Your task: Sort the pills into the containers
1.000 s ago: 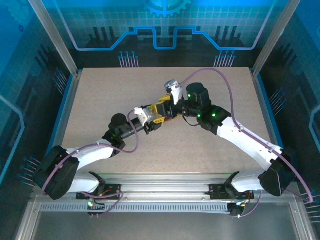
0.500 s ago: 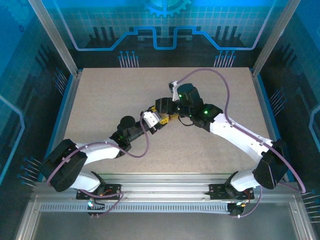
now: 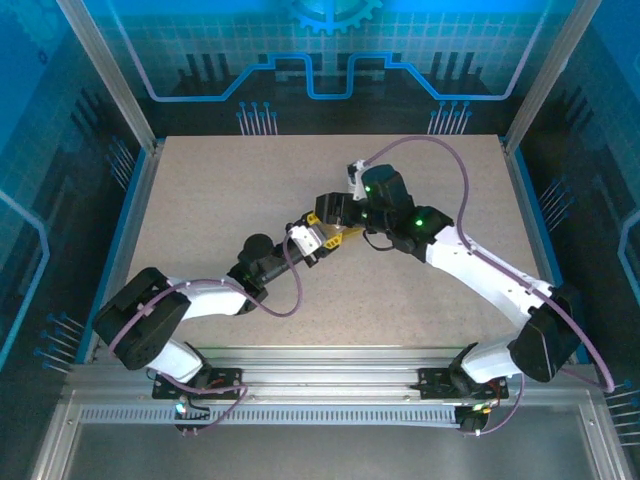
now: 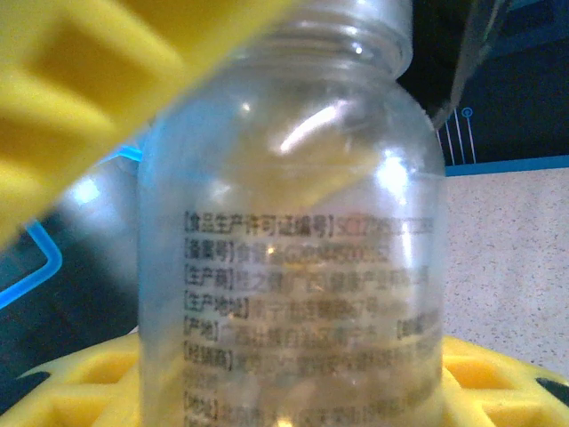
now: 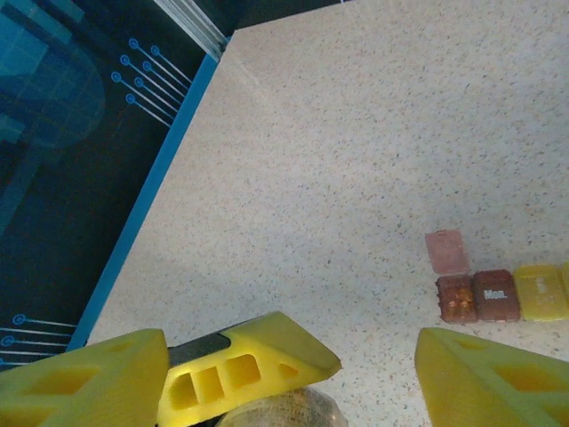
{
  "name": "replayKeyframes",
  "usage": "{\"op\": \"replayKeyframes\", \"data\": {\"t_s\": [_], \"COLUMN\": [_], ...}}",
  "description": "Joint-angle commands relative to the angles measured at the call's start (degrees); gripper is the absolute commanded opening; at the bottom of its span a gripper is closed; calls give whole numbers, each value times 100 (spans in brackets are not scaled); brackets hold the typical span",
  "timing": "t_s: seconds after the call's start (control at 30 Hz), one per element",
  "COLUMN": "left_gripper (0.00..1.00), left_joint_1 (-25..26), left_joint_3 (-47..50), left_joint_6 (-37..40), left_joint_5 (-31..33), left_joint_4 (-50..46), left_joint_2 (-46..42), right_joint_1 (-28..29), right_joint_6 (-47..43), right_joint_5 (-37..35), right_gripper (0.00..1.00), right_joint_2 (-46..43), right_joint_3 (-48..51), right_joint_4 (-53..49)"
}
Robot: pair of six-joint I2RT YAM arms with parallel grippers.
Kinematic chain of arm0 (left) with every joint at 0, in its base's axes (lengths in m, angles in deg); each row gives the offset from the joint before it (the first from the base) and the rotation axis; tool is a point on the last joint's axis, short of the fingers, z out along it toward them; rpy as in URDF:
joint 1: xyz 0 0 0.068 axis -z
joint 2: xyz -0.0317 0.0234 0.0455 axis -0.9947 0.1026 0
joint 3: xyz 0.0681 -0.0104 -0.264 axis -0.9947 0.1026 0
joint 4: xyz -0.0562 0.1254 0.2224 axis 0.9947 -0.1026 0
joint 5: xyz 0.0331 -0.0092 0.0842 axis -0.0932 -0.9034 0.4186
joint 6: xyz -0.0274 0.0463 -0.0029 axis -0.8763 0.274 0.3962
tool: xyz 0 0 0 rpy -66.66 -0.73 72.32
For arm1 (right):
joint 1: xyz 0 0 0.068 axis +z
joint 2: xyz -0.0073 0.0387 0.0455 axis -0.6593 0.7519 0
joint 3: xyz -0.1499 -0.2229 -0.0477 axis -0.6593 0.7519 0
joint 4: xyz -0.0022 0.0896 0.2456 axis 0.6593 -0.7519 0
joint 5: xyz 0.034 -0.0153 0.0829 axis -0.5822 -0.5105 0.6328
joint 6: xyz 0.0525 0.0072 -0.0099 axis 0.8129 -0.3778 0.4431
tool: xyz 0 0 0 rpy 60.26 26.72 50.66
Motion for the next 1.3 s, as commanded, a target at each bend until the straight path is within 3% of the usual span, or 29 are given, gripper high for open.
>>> {"op": "replayKeyframes", "data": {"t_s": [0.0,0.3,0.47,0.63,0.83,1.27], "left_gripper": [0,0,0,0,0,0], "left_joint_1": [11,-93,-224,-537,-660,-687], "left_joint_3": [-149,-212,-106,102,332,324], "left_joint_6": [-112,-443,-795,-1473,-1813,-2006], "left_joint_5": [-168,-347,-906,-1793,-2625,-3314], "left_joint_4": [439,463,570,740,938,916], "left_joint_2": [136,326,227,-28,-183,-247], "right_joint_1": [-120,-243,-572,-890,-931,-820], "right_joint_6": [-63,-571,-2096,-4215,-6033,-7573], "right_joint_5": [-58,362,1068,2397,3984,4685], "right_gripper": [77,81,75,57,58,60], "right_joint_2": [-355,-580,-769,-1180,-1391,-572], "right_joint_3": [-4,-95,-70,575,946,-54], "right_joint_4": [-66,-188,-195,305,351,-1209]}}
